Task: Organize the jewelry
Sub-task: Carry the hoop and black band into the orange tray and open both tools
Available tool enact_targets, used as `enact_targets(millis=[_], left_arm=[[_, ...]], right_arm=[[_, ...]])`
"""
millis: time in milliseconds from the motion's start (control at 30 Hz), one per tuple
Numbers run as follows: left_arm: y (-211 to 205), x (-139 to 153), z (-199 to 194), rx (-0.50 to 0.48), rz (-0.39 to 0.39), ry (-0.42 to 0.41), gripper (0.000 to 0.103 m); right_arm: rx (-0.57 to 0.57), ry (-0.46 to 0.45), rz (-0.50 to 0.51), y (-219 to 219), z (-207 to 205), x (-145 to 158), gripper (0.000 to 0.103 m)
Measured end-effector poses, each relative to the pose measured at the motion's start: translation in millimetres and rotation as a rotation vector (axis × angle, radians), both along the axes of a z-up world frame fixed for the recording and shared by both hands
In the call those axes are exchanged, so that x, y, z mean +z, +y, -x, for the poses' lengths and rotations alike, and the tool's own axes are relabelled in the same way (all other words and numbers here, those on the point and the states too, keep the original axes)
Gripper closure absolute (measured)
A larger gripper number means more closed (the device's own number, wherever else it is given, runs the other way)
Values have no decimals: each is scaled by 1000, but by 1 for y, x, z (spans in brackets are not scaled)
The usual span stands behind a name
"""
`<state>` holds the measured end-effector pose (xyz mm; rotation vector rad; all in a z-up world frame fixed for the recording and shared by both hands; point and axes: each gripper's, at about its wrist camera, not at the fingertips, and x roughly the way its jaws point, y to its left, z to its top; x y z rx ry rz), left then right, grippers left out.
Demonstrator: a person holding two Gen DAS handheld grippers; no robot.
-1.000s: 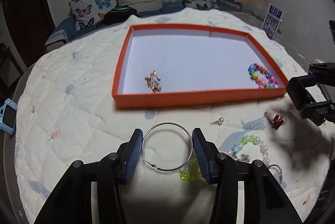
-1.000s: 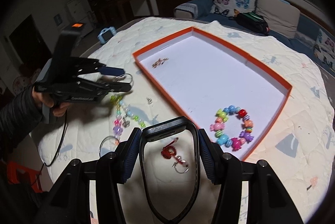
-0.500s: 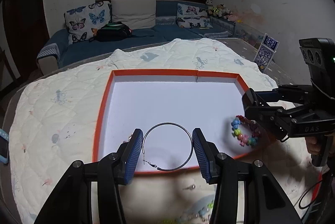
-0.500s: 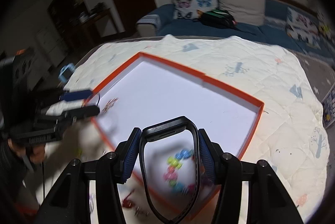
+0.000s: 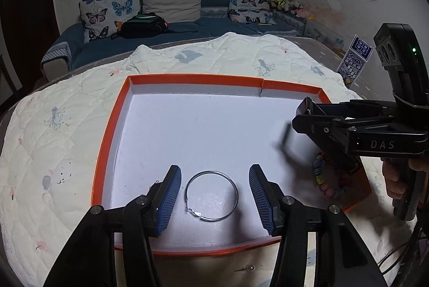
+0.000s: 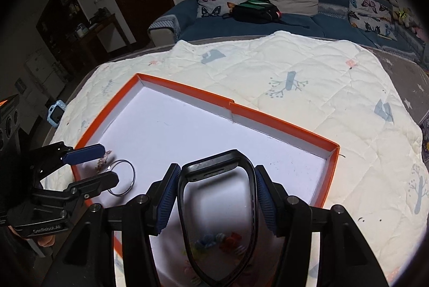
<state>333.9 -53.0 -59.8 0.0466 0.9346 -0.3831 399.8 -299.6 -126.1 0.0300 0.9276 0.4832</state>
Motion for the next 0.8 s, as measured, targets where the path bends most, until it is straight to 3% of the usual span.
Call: enact_targets(millis=[133, 233, 800], left_arm=[[2, -4, -2, 6, 7, 7, 43], [2, -3, 0, 13, 5, 0, 32], [20, 29, 35, 45, 50, -60, 30]], right_arm=[[-2, 4, 25, 1, -1, -4, 40], [0, 7, 29, 0, -1, -5, 38], [28, -65, 31, 1, 28, 21, 35]])
